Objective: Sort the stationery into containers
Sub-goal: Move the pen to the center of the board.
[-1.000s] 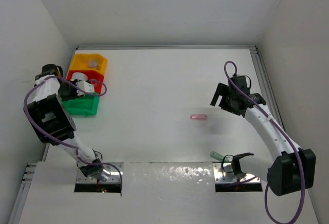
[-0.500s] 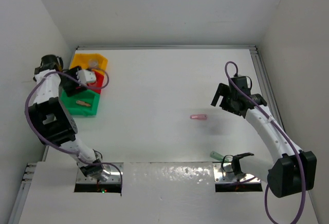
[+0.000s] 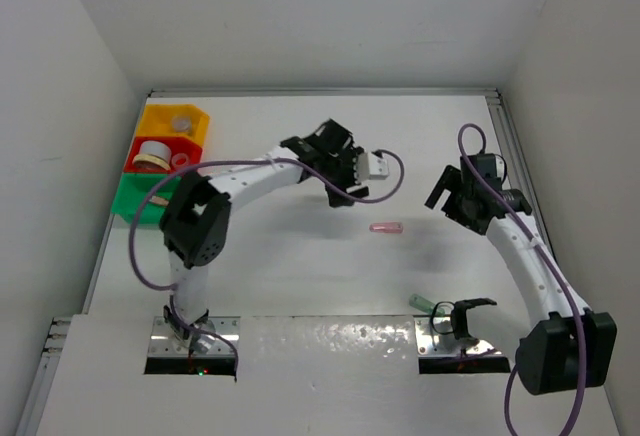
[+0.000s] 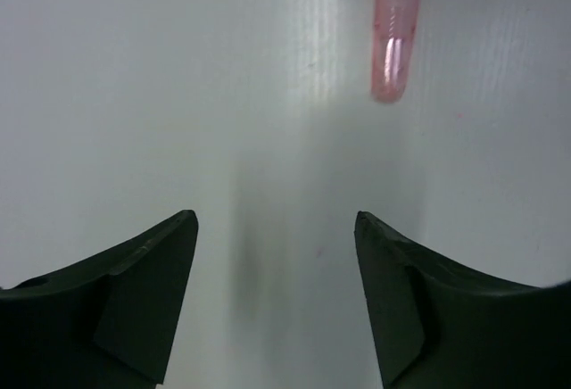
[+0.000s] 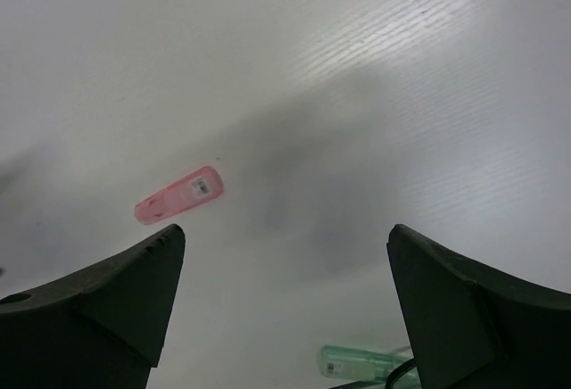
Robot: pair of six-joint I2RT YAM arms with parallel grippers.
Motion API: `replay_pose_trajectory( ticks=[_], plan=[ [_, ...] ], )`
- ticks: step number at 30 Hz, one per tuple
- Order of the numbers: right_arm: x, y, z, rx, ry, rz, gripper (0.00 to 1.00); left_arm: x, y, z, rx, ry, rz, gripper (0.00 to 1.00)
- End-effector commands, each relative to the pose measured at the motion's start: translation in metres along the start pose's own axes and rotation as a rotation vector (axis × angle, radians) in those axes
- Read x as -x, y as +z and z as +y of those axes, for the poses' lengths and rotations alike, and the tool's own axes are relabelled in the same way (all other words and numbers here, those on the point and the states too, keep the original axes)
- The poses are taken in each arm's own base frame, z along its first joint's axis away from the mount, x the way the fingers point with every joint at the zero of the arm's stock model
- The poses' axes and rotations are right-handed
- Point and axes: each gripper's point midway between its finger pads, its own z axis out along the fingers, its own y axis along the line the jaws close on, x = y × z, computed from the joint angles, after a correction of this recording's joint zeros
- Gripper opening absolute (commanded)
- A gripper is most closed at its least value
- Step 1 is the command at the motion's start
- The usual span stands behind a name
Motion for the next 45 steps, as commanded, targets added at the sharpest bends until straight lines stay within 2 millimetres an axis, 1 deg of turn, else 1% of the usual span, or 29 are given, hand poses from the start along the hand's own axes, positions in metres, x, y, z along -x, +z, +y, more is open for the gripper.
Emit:
replay_pose_trajectory(
  ticks=[1,2,5,6,7,8,9,10,11,13,14,15,19,21,23,26,27,29,30,31,33,36,37,38,39,40,43,44,45],
  plan=[
    [0.003,-0.009,-0.020,-0.073,-0.004,-0.035,0.93,0.044,0.037,0.001,0.050,-0.101,-0.115,0.71],
    [0.002,-0.013,-0.027,-0.102,-0.021,-0.036,0.94,0.053,0.049,-0.011,0.032,-0.085,-0.126,0.73],
    [-0.003,-0.018,-0.039,-0.131,-0.038,-0.049,0.94,0.061,0.079,-0.022,0.006,-0.102,-0.143,0.76],
    [-0.003,-0.019,-0.040,-0.132,-0.043,-0.056,0.94,0.063,0.086,-0.024,0.006,-0.105,-0.149,0.76],
    [-0.004,-0.020,-0.042,-0.131,-0.045,-0.061,0.94,0.059,0.098,-0.024,0.006,-0.112,-0.147,0.76],
    [-0.006,-0.022,-0.044,-0.125,-0.055,-0.068,0.94,0.064,0.104,-0.023,0.014,-0.120,-0.155,0.76],
    [-0.009,-0.022,-0.045,-0.125,-0.057,-0.066,0.94,0.056,0.117,-0.022,0.012,-0.131,-0.137,0.76],
    [-0.010,-0.023,-0.046,-0.123,-0.066,-0.069,0.94,0.065,0.120,-0.020,0.013,-0.127,-0.152,0.76],
    [-0.010,-0.025,-0.047,-0.124,-0.069,-0.071,0.94,0.053,0.133,-0.025,-0.015,-0.145,-0.120,0.75],
    [-0.012,-0.027,-0.050,-0.133,-0.082,-0.065,0.94,0.051,0.141,-0.026,-0.034,-0.164,-0.106,0.72],
    [-0.013,-0.028,-0.052,-0.139,-0.087,-0.063,0.94,0.057,0.142,-0.025,-0.042,-0.173,-0.114,0.70],
    [-0.011,-0.030,-0.053,-0.144,-0.094,-0.070,0.94,0.050,0.148,-0.033,-0.071,-0.168,-0.083,0.68],
    [-0.008,-0.032,-0.054,-0.146,-0.093,-0.086,0.94,0.036,0.150,-0.055,-0.140,-0.146,-0.030,0.67],
    [-0.007,-0.033,-0.052,-0.133,-0.091,-0.089,0.94,0.032,0.148,-0.058,-0.155,-0.156,-0.014,0.66],
    [-0.008,-0.032,-0.050,-0.126,-0.093,-0.086,0.94,0.033,0.146,-0.056,-0.147,-0.160,-0.014,0.66],
    [-0.010,-0.030,-0.049,-0.120,-0.094,-0.071,0.93,0.047,0.140,-0.046,-0.126,-0.180,-0.051,0.66],
    [-0.010,-0.030,-0.048,-0.116,-0.093,-0.071,0.93,0.057,0.136,-0.039,-0.111,-0.183,-0.072,0.66],
    [-0.010,-0.030,-0.046,-0.110,-0.097,-0.066,0.93,0.066,0.131,-0.034,-0.105,-0.183,-0.088,0.66],
    [-0.011,-0.030,-0.047,-0.111,-0.098,-0.064,0.93,0.080,0.125,-0.031,-0.106,-0.154,-0.113,0.65],
    [-0.010,-0.030,-0.046,-0.106,-0.101,-0.067,0.93,0.081,0.121,-0.037,-0.142,-0.148,-0.105,0.64],
    [-0.009,-0.031,-0.046,-0.103,-0.105,-0.068,0.93,0.090,0.114,-0.042,-0.169,-0.098,-0.117,0.64],
    [-0.011,-0.031,-0.046,-0.102,-0.109,-0.063,0.93,0.085,0.108,-0.061,-0.249,-0.062,-0.090,0.64],
    [-0.011,-0.030,-0.046,-0.104,-0.113,-0.061,0.93,0.079,0.108,-0.066,-0.266,-0.064,-0.069,0.64],
    [-0.011,-0.030,-0.046,-0.102,-0.109,-0.062,0.93,0.072,0.110,-0.072,-0.279,-0.068,-0.050,0.65],
    [-0.011,-0.030,-0.045,-0.100,-0.106,-0.061,0.93,0.068,0.113,-0.072,-0.275,-0.072,-0.043,0.64],
    [-0.011,-0.029,-0.043,-0.092,-0.106,-0.060,0.93,0.056,0.117,-0.078,-0.284,-0.083,-0.017,0.64],
    [-0.011,-0.029,-0.041,-0.084,-0.101,-0.059,0.93,0.045,0.127,-0.090,-0.293,-0.086,0.012,0.65],
    [-0.011,-0.029,-0.042,-0.083,-0.102,-0.057,0.93,0.037,0.129,-0.096,-0.303,-0.094,0.031,0.65],
    [-0.011,-0.028,-0.042,-0.084,-0.101,-0.055,0.93,0.036,0.133,-0.099,-0.303,-0.097,0.031,0.65]
  ],
)
